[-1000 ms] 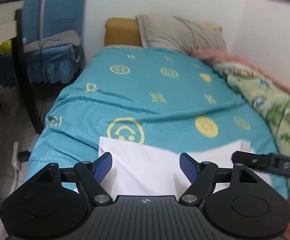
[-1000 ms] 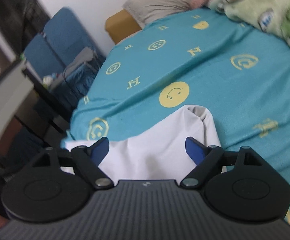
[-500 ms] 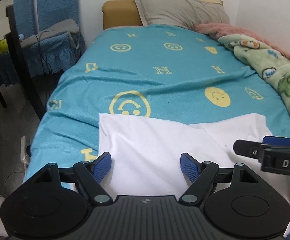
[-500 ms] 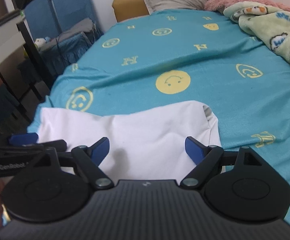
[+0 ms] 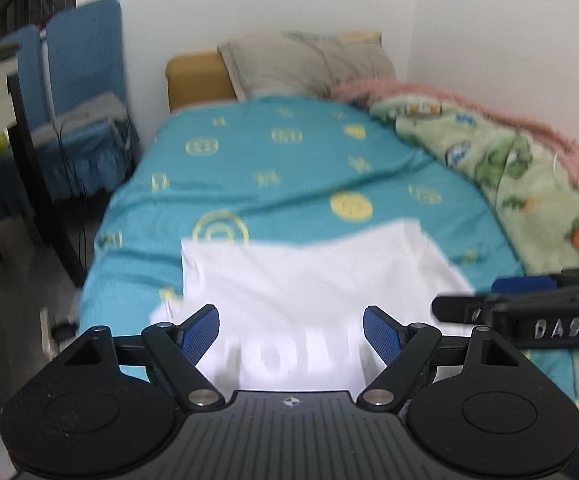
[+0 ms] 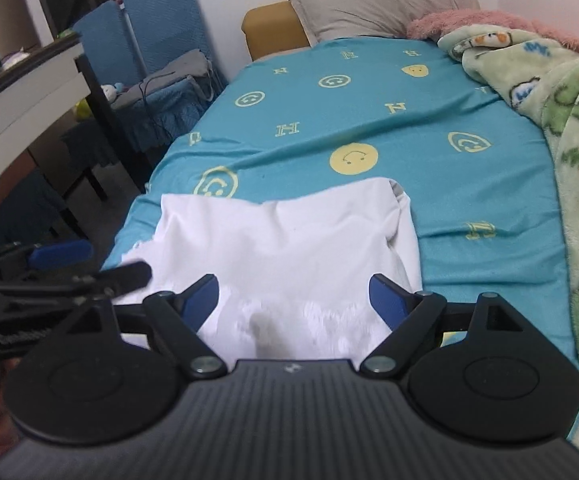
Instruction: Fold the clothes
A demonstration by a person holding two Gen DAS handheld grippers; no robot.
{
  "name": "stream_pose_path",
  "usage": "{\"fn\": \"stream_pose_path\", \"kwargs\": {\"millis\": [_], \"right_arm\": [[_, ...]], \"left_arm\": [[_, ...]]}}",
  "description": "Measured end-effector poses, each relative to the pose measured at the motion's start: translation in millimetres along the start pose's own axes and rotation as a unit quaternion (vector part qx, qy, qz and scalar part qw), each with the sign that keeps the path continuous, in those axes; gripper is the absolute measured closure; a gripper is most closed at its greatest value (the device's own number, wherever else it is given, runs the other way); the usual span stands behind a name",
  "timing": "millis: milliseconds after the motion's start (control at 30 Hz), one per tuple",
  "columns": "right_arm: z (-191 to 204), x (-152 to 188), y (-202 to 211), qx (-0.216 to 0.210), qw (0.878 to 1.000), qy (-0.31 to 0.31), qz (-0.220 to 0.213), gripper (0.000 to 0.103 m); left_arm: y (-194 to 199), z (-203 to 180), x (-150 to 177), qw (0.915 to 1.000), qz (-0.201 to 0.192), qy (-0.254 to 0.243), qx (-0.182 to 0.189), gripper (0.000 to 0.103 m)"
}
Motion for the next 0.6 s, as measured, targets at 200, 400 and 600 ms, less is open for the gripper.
{"fn": "stream_pose_path", "kwargs": {"millis": [200,400,600], "right_arm": [[-5,25,-35,0.003,0.997,-0.013,0.071,0.030],[-5,34,-43,0.002,0.996,-0.017,0.089,0.030],[-7,33,-42,-0.003,0.996,-0.025,0.089,0.031]], "left_arm": [[-39,13,26,0.9960,0.074,0.015,-0.049,0.021],[-20,24,19,0.9942,0.072,0.079,-0.012,0.021],[22,23,20,0.9707,0.092,0.181,0.129,0.021]]}}
Point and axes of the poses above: each gripper's, at about its wrist camera, not at the fingertips, and y roughly against the way its jaws point, z to its left, x to its underside, the point moved 7 cm from there along -y, roughly the way its jaws point, and after that the axes turned 9 degrees about y, right-handed, at the moved point
